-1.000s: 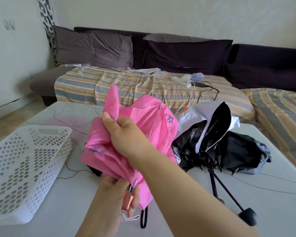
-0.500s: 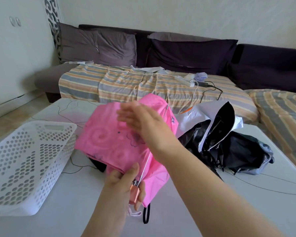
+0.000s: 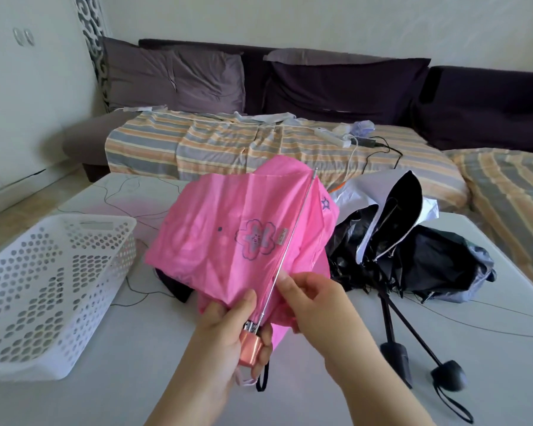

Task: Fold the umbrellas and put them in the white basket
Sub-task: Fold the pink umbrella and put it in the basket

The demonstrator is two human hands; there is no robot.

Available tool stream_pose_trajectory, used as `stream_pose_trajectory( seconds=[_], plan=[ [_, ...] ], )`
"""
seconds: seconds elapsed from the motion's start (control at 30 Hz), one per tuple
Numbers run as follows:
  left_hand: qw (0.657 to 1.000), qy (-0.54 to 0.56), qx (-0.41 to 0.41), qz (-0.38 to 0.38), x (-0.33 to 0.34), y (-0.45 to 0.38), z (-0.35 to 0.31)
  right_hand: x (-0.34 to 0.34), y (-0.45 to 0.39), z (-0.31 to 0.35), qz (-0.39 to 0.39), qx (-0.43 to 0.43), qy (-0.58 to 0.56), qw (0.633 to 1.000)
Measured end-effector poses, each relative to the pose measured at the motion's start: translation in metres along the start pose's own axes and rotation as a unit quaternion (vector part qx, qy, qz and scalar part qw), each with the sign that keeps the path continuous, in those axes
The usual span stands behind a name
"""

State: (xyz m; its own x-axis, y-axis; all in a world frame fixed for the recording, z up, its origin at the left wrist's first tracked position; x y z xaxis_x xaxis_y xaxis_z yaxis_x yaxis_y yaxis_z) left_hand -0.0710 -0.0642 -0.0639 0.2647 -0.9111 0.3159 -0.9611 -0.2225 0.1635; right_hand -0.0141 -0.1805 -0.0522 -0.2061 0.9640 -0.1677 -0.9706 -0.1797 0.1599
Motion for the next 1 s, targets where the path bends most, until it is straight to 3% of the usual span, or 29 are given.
stream_pose_trajectory(
  seconds=[0.1,0.2,0.27,0.37,0.47,0.6,0.67,0.7,0.77,0.8,0.87,0.9,0.93,1.0],
  plan=[
    [1.0,-0.006,-0.016,0.004,0.002,0.004,0.002,-0.007,0.001,0.0,0.116,0.102,-0.13,0.979],
    [0.999,0.018,-0.026,0.035,0.006,0.007,0.001,-0.018,0.0,0.002,0.199,0.142,-0.292,0.925],
    [0.998,0.021,-0.03,0.047,0.009,0.007,0.002,-0.019,0.001,0.004,0.208,0.132,-0.267,0.932],
    [0.998,-0.029,-0.033,0.033,0.015,0.004,0.01,-0.01,0.0,-0.001,0.103,0.115,-0.2,0.968],
    [0.996,-0.061,-0.039,0.044,0.018,-0.001,0.023,-0.005,-0.003,-0.01,-0.004,0.103,-0.223,0.969],
    [0.996,-0.082,-0.03,0.034,0.029,0.003,0.018,-0.007,-0.003,-0.013,-0.053,0.09,-0.231,0.967],
    [0.99,-0.142,0.0,-0.021,0.027,0.004,0.019,-0.008,-0.003,-0.013,-0.065,0.095,-0.22,0.969],
    [0.973,-0.216,0.038,-0.066,0.024,0.009,0.02,-0.009,-0.004,-0.014,-0.078,0.095,-0.211,0.97],
    [0.884,-0.409,0.202,-0.106,0.024,0.02,0.021,-0.01,-0.008,-0.017,-0.107,0.087,-0.184,0.973],
    [0.835,-0.48,0.258,-0.07,0.027,0.03,0.022,-0.011,-0.01,-0.019,-0.119,0.082,-0.168,0.975],
    [0.794,-0.537,0.282,-0.036,0.029,0.018,0.029,-0.012,-0.012,-0.021,-0.14,0.071,-0.133,0.979],
    [0.79,-0.549,0.27,-0.041,0.03,0.009,0.033,-0.011,-0.011,-0.021,-0.148,0.067,-0.115,0.98],
    [0.811,-0.521,0.262,-0.048,0.029,-0.003,0.035,-0.01,-0.009,-0.019,-0.149,0.065,-0.099,0.982],
    [0.882,-0.437,0.173,-0.028,0.029,-0.004,0.034,-0.007,-0.005,-0.016,-0.146,0.053,-0.079,0.985]
  ],
)
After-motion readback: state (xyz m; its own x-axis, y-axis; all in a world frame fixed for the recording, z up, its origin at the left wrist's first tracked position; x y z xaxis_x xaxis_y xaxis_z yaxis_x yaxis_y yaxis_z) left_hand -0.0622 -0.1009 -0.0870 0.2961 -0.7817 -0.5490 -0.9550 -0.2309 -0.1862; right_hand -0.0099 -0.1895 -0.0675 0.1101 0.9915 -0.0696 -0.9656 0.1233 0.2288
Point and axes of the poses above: each hand's wrist, its own y-axis away from the middle knuckle, its own x-axis out of the palm, z = x × y, the point moved 2 cm from there along -y, towards the middle knuckle, and after that the axes turned 4 degrees about -y, right-handed, at the moved point
